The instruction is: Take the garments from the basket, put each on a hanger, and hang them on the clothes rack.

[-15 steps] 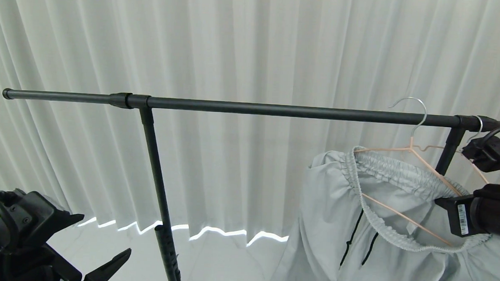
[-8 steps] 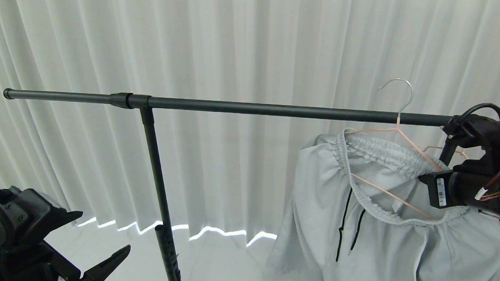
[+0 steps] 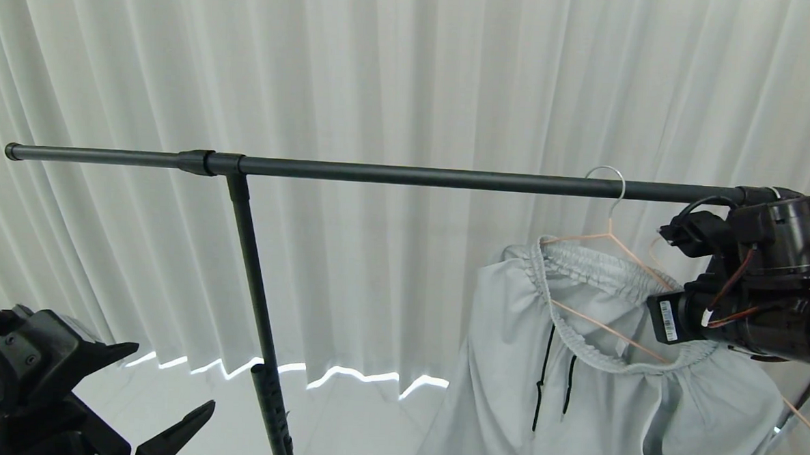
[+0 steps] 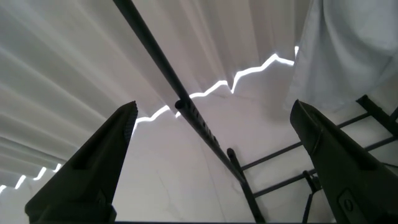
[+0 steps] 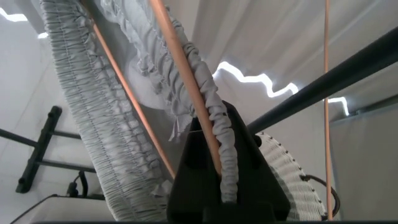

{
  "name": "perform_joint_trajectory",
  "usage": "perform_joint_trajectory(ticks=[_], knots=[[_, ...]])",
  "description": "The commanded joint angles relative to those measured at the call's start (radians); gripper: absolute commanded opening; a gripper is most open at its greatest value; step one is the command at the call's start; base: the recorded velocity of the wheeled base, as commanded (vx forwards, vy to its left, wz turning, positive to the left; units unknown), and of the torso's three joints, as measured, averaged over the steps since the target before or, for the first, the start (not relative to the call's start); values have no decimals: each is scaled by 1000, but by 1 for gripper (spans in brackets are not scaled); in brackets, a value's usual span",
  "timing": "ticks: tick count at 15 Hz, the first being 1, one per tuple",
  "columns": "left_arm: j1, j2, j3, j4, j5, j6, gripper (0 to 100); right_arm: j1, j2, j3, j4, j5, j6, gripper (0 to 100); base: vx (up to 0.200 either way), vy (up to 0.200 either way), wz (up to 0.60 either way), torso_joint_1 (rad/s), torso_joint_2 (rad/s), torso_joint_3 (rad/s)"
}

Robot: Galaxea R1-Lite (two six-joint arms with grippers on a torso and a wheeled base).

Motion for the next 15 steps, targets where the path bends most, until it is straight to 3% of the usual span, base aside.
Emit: perform_joint_trajectory(ticks=[1,5,6,10,15], knots=[[-10,-5,3,0,0,0,100,1,14,2,1,0,0,0,0,0,0,0,0,0],[-24,-2,3,0,0,-2,100,2,9,3,-7,-1,1,0,0,0,0,0,0,0],[-24,-3,3,0,0,-3,100,4,5,9,-10,0,0,100,0,0,0,0,0,0],[-23,-2,3,0,0,-5,100,4,-23,23,-12,-1,6,100,0,0,0,0,0,0],[-12,0,21,0,5,3,100,2,-203,86,-12,20,9,100,0,0,0,0,0,0]])
